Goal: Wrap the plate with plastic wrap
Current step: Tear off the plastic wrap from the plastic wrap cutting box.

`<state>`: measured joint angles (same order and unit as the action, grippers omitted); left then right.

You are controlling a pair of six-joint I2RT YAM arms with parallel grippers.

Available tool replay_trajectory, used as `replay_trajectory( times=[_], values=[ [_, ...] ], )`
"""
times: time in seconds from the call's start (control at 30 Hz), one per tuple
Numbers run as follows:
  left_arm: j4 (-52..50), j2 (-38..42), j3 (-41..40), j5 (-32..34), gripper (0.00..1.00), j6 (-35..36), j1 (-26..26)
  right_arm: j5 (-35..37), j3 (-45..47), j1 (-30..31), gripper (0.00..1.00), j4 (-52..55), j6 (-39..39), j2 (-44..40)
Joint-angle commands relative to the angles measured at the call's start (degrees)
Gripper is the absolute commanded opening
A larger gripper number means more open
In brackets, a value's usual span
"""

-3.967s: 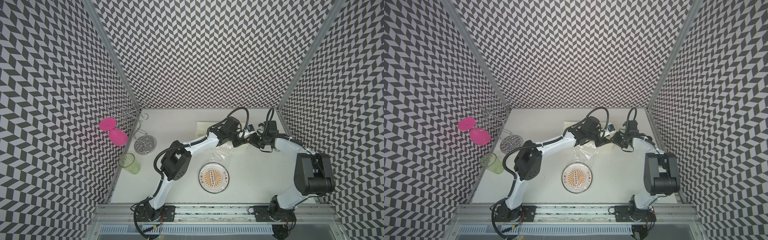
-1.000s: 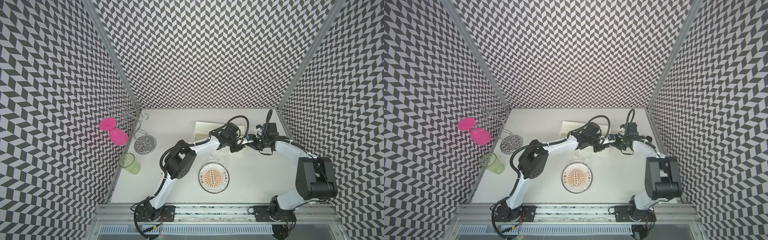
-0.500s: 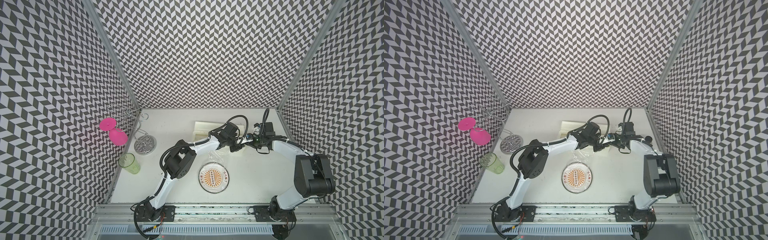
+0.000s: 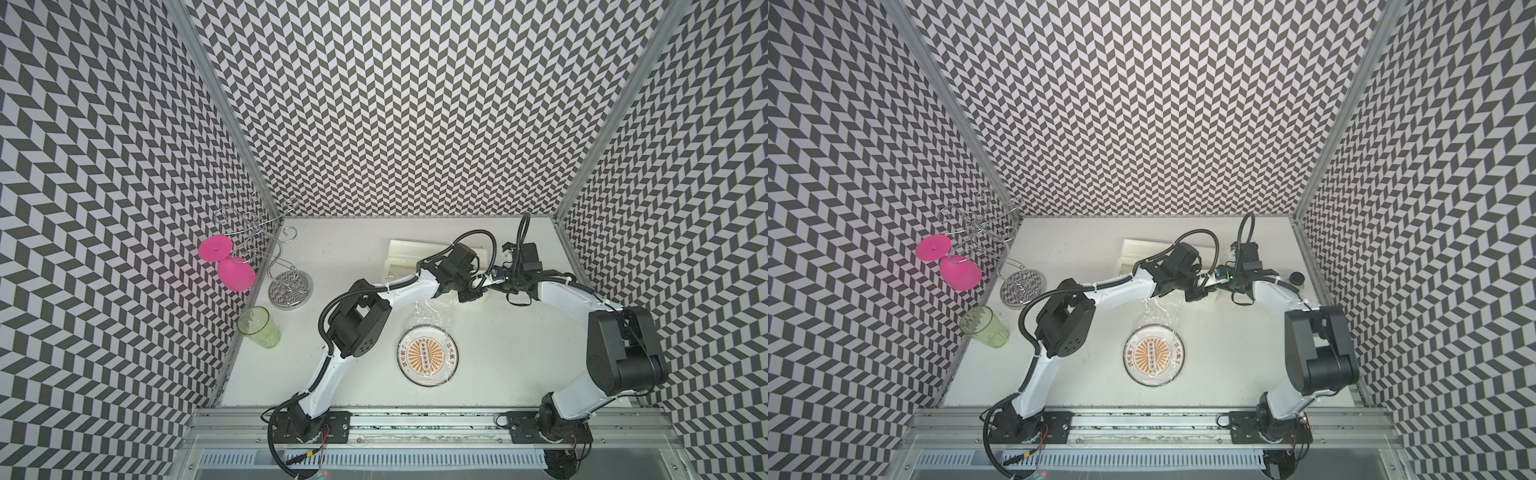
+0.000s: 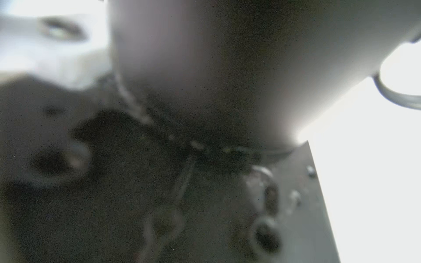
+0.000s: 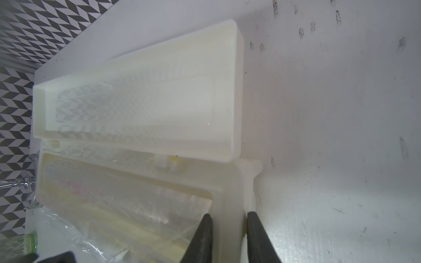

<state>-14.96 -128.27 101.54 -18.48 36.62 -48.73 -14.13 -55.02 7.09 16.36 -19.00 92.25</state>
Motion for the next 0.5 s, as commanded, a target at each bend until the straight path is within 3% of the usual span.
replay_trajectory(
  times=[0.0,0.37,0.43,0.47],
  values=[
    [-7.4,4.6,-2.6,7.3,0.04,3.3,3.3,15.7,4.0,-1.3,0.24,12.1,2.3,4.7],
    [-7.0,7.0,-5.9,7.0,0.04,3.8,6.5,16.0,3.4,-1.1,0.23,12.2,2.6,4.2],
    [-6.6,6.3,-6.0,5.4,0.04,3.2,6.4,12.9,3.2,-1.1,0.23,11.9,2.8,3.6],
    [-5.7,5.8,-6.2,4.0,0.04,2.3,6.4,8.1,3.5,-1.1,0.24,10.8,2.6,2.9]
  ],
)
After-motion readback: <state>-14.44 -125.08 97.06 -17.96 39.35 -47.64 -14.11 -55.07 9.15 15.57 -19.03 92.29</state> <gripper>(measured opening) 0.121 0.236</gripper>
